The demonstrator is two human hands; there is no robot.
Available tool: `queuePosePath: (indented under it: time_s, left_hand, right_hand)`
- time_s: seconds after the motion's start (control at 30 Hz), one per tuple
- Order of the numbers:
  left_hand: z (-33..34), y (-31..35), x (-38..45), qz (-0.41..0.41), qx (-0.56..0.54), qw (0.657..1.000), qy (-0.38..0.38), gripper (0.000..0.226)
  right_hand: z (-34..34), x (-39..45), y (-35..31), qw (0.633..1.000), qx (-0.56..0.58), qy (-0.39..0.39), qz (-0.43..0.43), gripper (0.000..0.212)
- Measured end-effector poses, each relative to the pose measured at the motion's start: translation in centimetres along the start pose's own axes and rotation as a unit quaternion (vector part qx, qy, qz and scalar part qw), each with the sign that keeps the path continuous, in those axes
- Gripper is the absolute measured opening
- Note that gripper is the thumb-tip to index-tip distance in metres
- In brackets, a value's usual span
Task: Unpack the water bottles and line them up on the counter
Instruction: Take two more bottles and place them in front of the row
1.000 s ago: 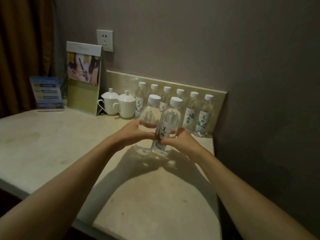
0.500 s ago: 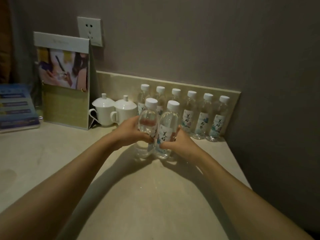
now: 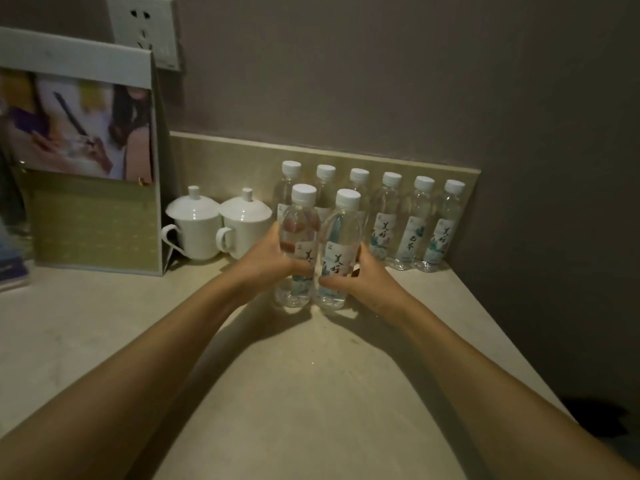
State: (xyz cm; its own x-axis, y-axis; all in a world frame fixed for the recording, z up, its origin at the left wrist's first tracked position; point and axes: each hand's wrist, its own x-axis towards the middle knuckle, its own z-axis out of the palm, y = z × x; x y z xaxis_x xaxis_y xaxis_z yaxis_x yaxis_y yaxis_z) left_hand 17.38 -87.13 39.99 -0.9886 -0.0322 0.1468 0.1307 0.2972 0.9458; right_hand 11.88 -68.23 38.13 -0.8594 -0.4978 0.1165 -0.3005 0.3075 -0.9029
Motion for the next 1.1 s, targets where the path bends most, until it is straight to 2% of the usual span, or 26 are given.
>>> queuePosePath:
  time_s: [0.07,0.13,0.17,0.3,0.5,0.67,0.8,0.93,1.1]
  left_hand:
    - [0.1,0.1,0.1,0.022,0.105,0.994,0.030,0.078]
    - [0.3,0.0,0.0,0.037,0.229,0.969,0.082,0.077]
    - [0.4,0.0,-0.1,0.042,0.252,0.962,0.098,0.075]
    - [0.5,-0.3,-0.4,0.051,0.271,0.952,0.130,0.067]
    - [0.6,-0.4,0.2,0.030,0.239,0.959,0.150,0.063]
    - [1.0,-1.2,0.9,0.041,0.239,0.953,0.181,0.056]
    - [1.5,-2.4,0.4,0.005,0.336,0.914,0.226,0.059]
    - [2.1,-3.0,0.5,0.004,0.357,0.908,0.219,0.048]
    - [2.4,-2.8,1.2,-0.011,0.353,0.911,0.214,0.048]
  right_hand:
    - [0.3,-0.4,0.2,0.999,-0.038,-0.006,0.008,0.082]
    - [0.7,-0.4,0.2,0.994,-0.104,0.024,0.017,0.085]
    - [0.8,-0.4,0.1,0.989,-0.138,0.043,0.020,0.085]
    - [1.0,0.1,-0.1,0.982,-0.179,0.062,0.020,0.081]
    - [1.3,1.1,-0.4,0.976,-0.200,0.080,0.034,0.092]
    - [1.8,1.7,-0.2,0.968,-0.220,0.115,0.047,0.080]
    - [2.3,1.7,0.0,0.954,-0.261,0.136,0.052,0.077]
    - [2.7,2.0,-0.1,0.946,-0.278,0.156,0.055,0.083]
    - [2.8,2.6,-0.4,0.947,-0.274,0.155,0.066,0.085]
